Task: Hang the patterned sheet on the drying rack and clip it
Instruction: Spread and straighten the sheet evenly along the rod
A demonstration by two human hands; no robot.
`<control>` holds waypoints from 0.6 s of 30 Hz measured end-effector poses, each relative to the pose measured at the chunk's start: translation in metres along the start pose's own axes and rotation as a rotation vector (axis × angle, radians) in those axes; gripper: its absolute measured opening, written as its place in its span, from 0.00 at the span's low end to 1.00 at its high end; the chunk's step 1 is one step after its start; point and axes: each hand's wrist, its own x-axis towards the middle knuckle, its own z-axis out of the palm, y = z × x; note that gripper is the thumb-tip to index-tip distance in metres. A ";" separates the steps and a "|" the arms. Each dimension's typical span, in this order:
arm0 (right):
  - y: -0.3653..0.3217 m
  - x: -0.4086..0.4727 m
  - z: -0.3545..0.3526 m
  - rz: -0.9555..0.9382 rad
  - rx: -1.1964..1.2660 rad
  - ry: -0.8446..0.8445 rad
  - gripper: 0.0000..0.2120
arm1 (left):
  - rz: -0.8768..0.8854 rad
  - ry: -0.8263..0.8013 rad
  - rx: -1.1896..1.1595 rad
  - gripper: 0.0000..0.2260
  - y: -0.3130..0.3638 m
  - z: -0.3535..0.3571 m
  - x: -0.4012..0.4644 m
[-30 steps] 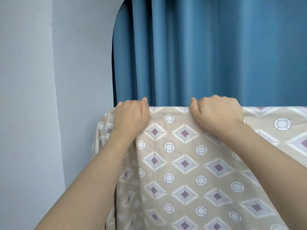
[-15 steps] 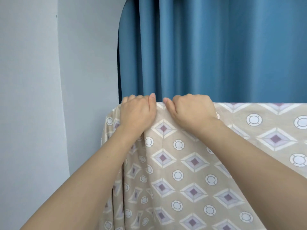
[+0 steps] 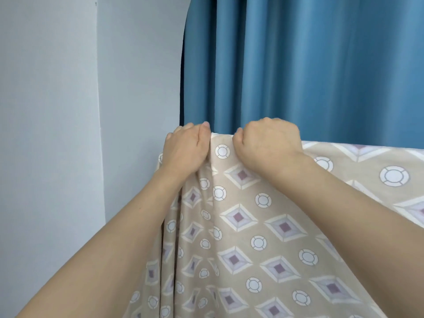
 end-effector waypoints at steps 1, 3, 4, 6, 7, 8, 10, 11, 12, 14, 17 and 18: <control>-0.009 0.005 0.001 -0.025 0.041 -0.001 0.19 | 0.018 0.003 -0.002 0.20 0.000 0.001 -0.001; -0.026 0.013 0.004 -0.039 0.121 -0.039 0.17 | 0.034 -0.009 -0.019 0.18 -0.003 0.003 -0.002; -0.032 0.016 0.008 -0.039 0.130 -0.061 0.18 | 0.041 -0.016 -0.038 0.18 -0.006 0.002 -0.002; -0.039 0.019 0.017 -0.051 0.084 -0.055 0.20 | 0.076 -0.011 -0.083 0.18 -0.015 0.002 0.000; -0.040 0.018 0.020 -0.053 0.048 -0.036 0.22 | 0.092 0.002 -0.103 0.18 -0.019 0.002 0.000; -0.041 0.017 0.023 -0.040 0.019 -0.018 0.23 | 0.095 0.013 -0.118 0.18 -0.023 0.001 0.001; -0.041 0.017 0.026 0.019 -0.029 0.006 0.25 | 0.035 0.027 -0.183 0.19 -0.036 0.002 -0.001; -0.040 0.017 0.028 0.050 -0.053 0.016 0.26 | -0.033 0.019 -0.242 0.20 -0.046 0.003 -0.003; -0.038 0.016 0.030 0.074 -0.072 0.027 0.27 | -0.124 -0.002 -0.349 0.22 -0.057 0.005 -0.007; -0.036 0.015 0.033 0.101 -0.093 0.041 0.28 | -0.363 -0.091 -0.618 0.26 -0.087 0.018 -0.025; -0.035 0.018 0.038 0.134 -0.119 0.057 0.27 | -0.520 -0.262 -0.637 0.23 -0.144 0.055 -0.074; -0.035 0.020 0.040 0.150 -0.136 0.059 0.28 | -0.512 -0.339 -0.579 0.20 -0.164 0.069 -0.095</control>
